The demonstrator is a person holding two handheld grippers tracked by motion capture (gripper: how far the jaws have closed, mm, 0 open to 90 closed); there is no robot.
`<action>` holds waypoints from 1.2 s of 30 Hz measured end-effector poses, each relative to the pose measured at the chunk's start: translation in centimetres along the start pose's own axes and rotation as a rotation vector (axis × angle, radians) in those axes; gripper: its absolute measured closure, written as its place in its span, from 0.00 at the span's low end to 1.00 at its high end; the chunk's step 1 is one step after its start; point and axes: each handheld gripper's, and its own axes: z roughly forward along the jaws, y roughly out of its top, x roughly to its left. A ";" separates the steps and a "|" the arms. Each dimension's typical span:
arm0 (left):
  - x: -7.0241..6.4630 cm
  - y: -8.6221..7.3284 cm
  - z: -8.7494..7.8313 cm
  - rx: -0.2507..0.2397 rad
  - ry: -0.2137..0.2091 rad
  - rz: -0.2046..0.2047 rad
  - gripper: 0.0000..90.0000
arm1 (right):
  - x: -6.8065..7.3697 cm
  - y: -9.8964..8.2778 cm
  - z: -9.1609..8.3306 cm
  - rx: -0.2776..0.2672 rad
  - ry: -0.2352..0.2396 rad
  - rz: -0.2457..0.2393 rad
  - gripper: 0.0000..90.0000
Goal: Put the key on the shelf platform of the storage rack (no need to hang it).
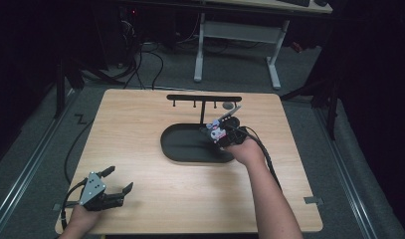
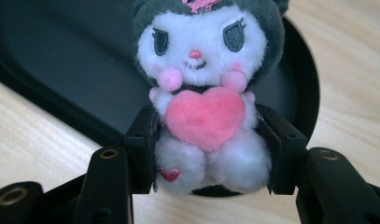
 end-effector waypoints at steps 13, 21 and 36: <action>0.0 0.0 0.1 0.000 0.001 0.002 0.17 | 0.1 -1.1 2.4 0.083 0.029 0.019 0.52; 0.0 0.0 0.0 0.000 0.000 0.003 0.17 | -0.2 -1.7 2.6 0.063 0.030 0.046 0.48; 0.0 0.0 0.0 0.004 -0.001 0.005 0.17 | 0.5 -1.6 1.7 0.034 0.023 0.020 0.34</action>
